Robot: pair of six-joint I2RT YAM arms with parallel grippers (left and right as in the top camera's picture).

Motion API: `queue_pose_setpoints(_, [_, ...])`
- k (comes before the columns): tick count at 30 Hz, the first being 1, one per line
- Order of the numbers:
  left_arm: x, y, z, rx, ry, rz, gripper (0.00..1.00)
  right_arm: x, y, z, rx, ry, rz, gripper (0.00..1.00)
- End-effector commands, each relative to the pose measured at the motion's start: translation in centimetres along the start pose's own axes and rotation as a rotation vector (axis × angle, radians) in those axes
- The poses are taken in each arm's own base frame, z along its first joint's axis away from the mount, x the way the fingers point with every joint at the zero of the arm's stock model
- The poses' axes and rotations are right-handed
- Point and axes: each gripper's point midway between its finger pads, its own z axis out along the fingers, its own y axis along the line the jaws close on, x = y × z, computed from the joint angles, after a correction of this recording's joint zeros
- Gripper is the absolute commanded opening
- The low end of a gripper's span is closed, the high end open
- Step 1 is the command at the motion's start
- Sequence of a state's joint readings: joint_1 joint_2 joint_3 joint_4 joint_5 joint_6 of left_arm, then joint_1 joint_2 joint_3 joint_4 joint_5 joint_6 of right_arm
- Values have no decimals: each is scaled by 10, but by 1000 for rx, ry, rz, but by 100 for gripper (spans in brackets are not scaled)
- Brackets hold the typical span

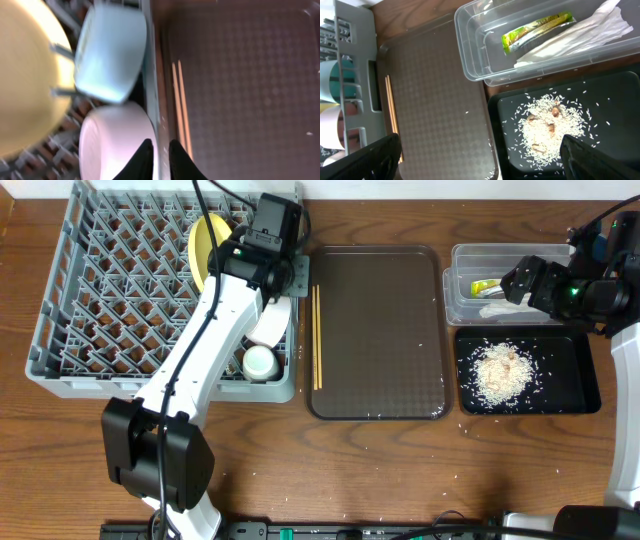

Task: Sort waste into correct bins and load items into the dishwasher
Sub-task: 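Move the left gripper back to the chopsticks on the brown tray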

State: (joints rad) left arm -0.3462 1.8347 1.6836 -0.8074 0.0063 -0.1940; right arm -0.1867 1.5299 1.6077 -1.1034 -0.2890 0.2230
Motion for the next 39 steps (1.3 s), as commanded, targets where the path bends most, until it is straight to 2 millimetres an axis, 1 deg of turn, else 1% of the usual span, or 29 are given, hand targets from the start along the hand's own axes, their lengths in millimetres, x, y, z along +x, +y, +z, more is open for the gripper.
queue_pose_setpoints(1, [15,-24,0,62,55,-106,17,-3,4,-3,-11,-8,-10,99])
queue_pose_setpoints(5, [34,-48,15,59,100,-78,31,-3,4,-3,-11,-8,-10,99])
queue_pose_setpoints(7, [43,-56,23,40,118,-74,38,-3,4,-3,-11,-8,-10,99])
queue_pose_setpoints(9, [52,-62,34,-6,130,-61,41,-3,4,-3,-11,-8,-10,99])
queue_pose_setpoints(12, [62,-63,50,-73,144,-49,44,-3,4,-3,-11,-8,-10,99])
queue_pose_setpoints(17, [84,-62,83,-123,212,-27,45,-3,4,-3,-11,-8,-10,99])
queue_pose_setpoints(18, [88,-60,90,-138,226,-24,48,-3,4,-3,-11,-8,-10,99])
queue_pose_setpoints(24, [106,-55,120,-176,279,-13,50,-3,4,-3,-11,-8,-10,99])
queue_pose_setpoints(28, [110,-51,133,-200,280,-8,51,-3,4,-3,-11,-8,-10,99])
queue_pose_setpoints(29, [110,-51,136,-199,278,-8,53,-3,4,-3,-11,-9,-10,99])
queue_pose_setpoints(34, [109,-53,147,-193,265,-11,54,-3,4,-3,-11,-8,-10,99])
queue_pose_setpoints(39, [112,-52,154,-200,269,-9,54,-3,4,-3,-11,-8,-10,99])
